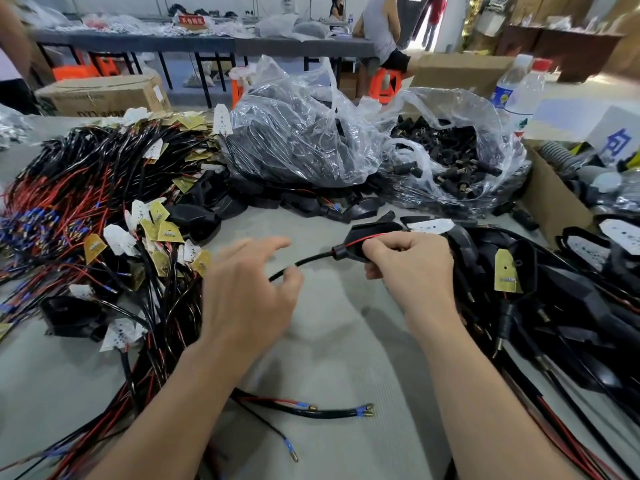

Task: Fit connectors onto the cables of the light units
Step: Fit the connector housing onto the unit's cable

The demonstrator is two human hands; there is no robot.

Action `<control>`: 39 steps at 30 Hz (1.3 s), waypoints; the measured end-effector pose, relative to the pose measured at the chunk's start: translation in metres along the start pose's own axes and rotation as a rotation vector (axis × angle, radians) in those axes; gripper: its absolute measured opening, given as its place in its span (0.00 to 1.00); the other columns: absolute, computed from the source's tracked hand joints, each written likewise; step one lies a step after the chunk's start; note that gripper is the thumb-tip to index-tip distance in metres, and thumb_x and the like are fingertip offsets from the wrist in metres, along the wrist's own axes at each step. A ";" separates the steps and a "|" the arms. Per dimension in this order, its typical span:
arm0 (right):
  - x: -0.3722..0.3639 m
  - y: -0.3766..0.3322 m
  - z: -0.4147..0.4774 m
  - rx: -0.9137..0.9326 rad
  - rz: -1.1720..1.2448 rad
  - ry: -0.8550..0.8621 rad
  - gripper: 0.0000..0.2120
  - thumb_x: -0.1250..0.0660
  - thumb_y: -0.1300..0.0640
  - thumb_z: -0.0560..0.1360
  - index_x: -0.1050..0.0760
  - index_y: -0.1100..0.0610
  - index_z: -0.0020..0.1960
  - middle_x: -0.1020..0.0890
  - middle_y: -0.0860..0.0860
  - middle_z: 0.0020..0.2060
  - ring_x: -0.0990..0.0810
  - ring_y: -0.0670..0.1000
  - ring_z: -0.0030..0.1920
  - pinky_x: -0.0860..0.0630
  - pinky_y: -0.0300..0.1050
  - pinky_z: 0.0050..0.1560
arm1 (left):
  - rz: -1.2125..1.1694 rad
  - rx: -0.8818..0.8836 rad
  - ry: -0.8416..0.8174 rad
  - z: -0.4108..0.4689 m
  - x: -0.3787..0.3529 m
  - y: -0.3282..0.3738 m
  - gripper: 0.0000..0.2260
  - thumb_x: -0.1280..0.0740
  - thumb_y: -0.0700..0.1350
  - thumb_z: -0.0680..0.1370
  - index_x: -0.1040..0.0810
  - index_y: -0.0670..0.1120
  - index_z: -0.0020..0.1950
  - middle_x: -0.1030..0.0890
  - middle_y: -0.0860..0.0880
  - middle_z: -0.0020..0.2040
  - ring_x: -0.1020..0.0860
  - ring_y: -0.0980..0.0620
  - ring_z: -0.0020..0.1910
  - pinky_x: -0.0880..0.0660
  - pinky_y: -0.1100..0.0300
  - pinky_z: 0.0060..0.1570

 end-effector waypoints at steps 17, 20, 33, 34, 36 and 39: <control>0.002 0.015 0.003 -0.195 0.733 0.000 0.11 0.31 0.70 0.72 0.18 0.55 0.40 0.17 0.48 0.34 0.18 0.47 0.35 0.24 0.48 0.51 | -0.482 -0.007 -0.163 -0.005 -0.044 0.002 0.10 0.39 0.54 0.80 0.19 0.67 0.50 0.28 0.61 0.29 0.30 0.60 0.28 0.35 0.69 0.30; 0.005 0.016 0.008 -0.168 0.683 -0.014 0.15 0.34 0.71 0.75 0.24 0.53 0.55 0.13 0.50 0.47 0.15 0.47 0.41 0.19 0.46 0.47 | -0.458 -0.017 -0.271 -0.009 -0.056 0.004 0.10 0.40 0.55 0.80 0.19 0.59 0.50 0.33 0.58 0.27 0.35 0.59 0.27 0.39 0.66 0.28; 0.014 -0.005 0.004 0.027 0.509 0.028 0.07 0.27 0.70 0.73 0.18 0.58 0.42 0.17 0.57 0.38 0.23 0.51 0.41 0.26 0.38 0.44 | -0.466 0.191 -0.348 -0.015 -0.068 0.001 0.07 0.26 0.45 0.75 0.16 0.58 0.44 0.16 0.59 0.35 0.20 0.60 0.33 0.27 0.69 0.33; 0.011 -0.003 0.003 -0.005 0.540 0.022 0.08 0.27 0.69 0.73 0.18 0.57 0.41 0.16 0.56 0.40 0.22 0.50 0.42 0.26 0.37 0.44 | -0.466 0.206 -0.323 -0.015 -0.067 -0.002 0.08 0.25 0.43 0.75 0.16 0.58 0.42 0.16 0.61 0.35 0.19 0.62 0.35 0.27 0.72 0.34; 0.007 0.000 0.001 -0.054 0.570 -0.002 0.07 0.28 0.65 0.76 0.18 0.55 0.42 0.14 0.54 0.43 0.19 0.48 0.45 0.26 0.39 0.50 | -0.505 0.240 -0.296 -0.014 -0.067 -0.007 0.09 0.25 0.42 0.74 0.15 0.57 0.40 0.16 0.59 0.34 0.18 0.62 0.35 0.26 0.72 0.35; 0.006 0.004 0.001 -0.127 0.634 -0.041 0.12 0.32 0.60 0.79 0.18 0.52 0.39 0.12 0.53 0.47 0.19 0.47 0.50 0.26 0.43 0.57 | -0.669 0.307 -0.236 -0.012 -0.064 -0.011 0.12 0.24 0.40 0.73 0.15 0.60 0.42 0.15 0.55 0.34 0.19 0.60 0.32 0.24 0.68 0.35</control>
Point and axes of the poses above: each hand's wrist, its own z-axis towards the middle knuckle, its own x-axis out of the back of the hand, y = z × x, the point moved 10 cm from there along z, towards the middle knuckle
